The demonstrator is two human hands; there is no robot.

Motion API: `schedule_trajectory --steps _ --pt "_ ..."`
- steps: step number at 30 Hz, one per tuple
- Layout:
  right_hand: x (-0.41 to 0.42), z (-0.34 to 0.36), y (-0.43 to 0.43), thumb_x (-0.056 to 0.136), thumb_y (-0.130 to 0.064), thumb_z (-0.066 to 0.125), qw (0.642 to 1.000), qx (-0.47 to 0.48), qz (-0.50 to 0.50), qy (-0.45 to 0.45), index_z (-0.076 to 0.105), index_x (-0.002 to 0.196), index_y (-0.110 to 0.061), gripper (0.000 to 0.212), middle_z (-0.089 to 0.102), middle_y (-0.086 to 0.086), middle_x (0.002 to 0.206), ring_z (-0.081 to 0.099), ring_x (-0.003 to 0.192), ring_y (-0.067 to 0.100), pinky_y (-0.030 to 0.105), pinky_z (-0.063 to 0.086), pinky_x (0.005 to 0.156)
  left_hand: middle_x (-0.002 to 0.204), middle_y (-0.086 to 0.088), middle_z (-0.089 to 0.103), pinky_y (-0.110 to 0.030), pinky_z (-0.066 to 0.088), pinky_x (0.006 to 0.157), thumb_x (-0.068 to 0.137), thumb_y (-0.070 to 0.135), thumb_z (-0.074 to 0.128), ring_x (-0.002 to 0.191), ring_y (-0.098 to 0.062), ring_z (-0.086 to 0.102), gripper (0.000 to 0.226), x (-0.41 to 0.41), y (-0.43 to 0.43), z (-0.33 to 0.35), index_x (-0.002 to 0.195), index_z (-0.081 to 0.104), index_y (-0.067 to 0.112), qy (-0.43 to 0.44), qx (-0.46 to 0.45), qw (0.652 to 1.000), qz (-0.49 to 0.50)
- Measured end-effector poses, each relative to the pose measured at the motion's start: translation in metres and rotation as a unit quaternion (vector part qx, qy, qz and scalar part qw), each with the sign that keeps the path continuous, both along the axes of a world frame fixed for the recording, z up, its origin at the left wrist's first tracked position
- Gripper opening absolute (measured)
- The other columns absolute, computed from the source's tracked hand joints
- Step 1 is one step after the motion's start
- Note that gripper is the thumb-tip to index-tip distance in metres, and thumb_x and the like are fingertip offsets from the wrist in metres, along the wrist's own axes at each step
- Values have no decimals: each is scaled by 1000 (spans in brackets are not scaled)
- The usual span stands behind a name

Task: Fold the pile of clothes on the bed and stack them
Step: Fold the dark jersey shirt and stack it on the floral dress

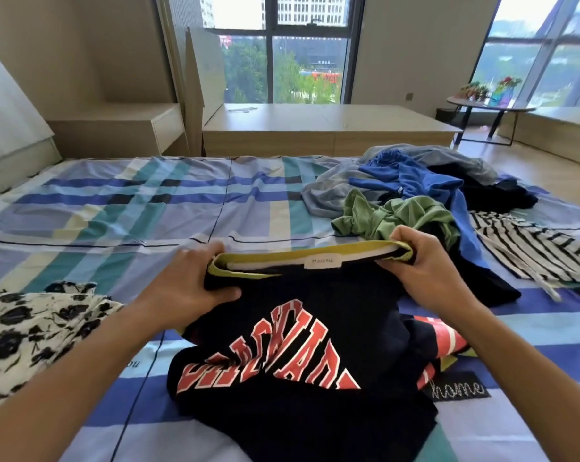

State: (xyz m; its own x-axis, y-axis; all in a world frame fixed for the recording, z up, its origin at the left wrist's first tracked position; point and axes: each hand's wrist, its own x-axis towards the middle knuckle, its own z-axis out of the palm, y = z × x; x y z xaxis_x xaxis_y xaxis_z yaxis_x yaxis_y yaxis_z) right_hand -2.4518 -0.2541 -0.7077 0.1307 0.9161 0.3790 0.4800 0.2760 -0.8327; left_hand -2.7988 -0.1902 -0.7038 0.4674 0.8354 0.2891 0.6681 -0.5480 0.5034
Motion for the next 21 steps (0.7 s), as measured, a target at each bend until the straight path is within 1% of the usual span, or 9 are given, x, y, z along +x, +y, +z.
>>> schedule_trajectory --steps 2,5,7,9,12,14,16,18,21 --pt "1 3 1 80 -1 77 998 20 -23 -47 45 68 -17 38 42 -13 60 38 61 6 23 34 55 79 17 65 -13 38 66 76 28 84 77 7 60 27 -5 6 -5 82 61 39 16 -27 1000 4" --pt "6 15 7 80 -3 76 989 44 -63 -125 40 70 -16 39 41 -10 61 36 60 8 24 33 58 82 13 72 -27 46 71 80 33 81 80 0 65 14 -18 24 -2 91 74 36 24 -46 998 36" --pt "10 33 13 84 -14 76 979 57 -104 -165 40 73 -14 38 42 -5 63 38 60 11 25 33 58 87 11 76 -31 51 77 83 31 78 86 -8 70 13 -28 37 13 96 77 33 -44 -74 995 52" --pt "17 57 19 89 -21 72 974 60 -140 -169 46 79 -13 30 46 -3 61 39 55 10 25 34 56 95 13 77 -22 51 82 89 17 74 93 -5 71 18 -33 42 38 99 76 31 -155 -103 981 49" --pt "34 92 32 95 -22 66 977 38 -151 -146 59 82 -18 16 54 -6 52 45 45 6 23 37 55 85 21 75 -8 48 70 91 12 69 83 5 70 19 -37 47 81 92 73 31 -249 -80 962 78" --pt "41 108 39 95 -20 67 981 31 -115 -154 62 80 -20 15 61 -2 64 50 55 3 28 41 64 88 22 75 -12 50 76 91 16 70 85 6 69 16 -35 46 114 94 74 31 -232 -33 970 68" --pt "27 113 36 90 -19 73 988 -9 -26 -151 63 96 -20 11 65 -4 88 58 78 7 15 44 73 98 14 76 -26 51 90 90 21 73 97 -2 69 17 -28 38 143 104 74 30 -192 14 981 28" --pt "-3 97 37 84 -28 80 981 -86 73 -155 54 129 -24 52 58 -13 122 55 109 1 4 39 85 94 10 74 -17 49 87 89 20 74 91 7 66 15 -17 26 168 103 72 26 -157 55 986 -4" --pt "-50 69 48 78 -29 85 978 -127 139 -91 28 154 -36 95 34 -16 152 32 138 3 19 30 110 85 12 70 -10 45 71 89 15 73 81 6 64 10 0 6 198 94 67 22 -100 91 988 -74"
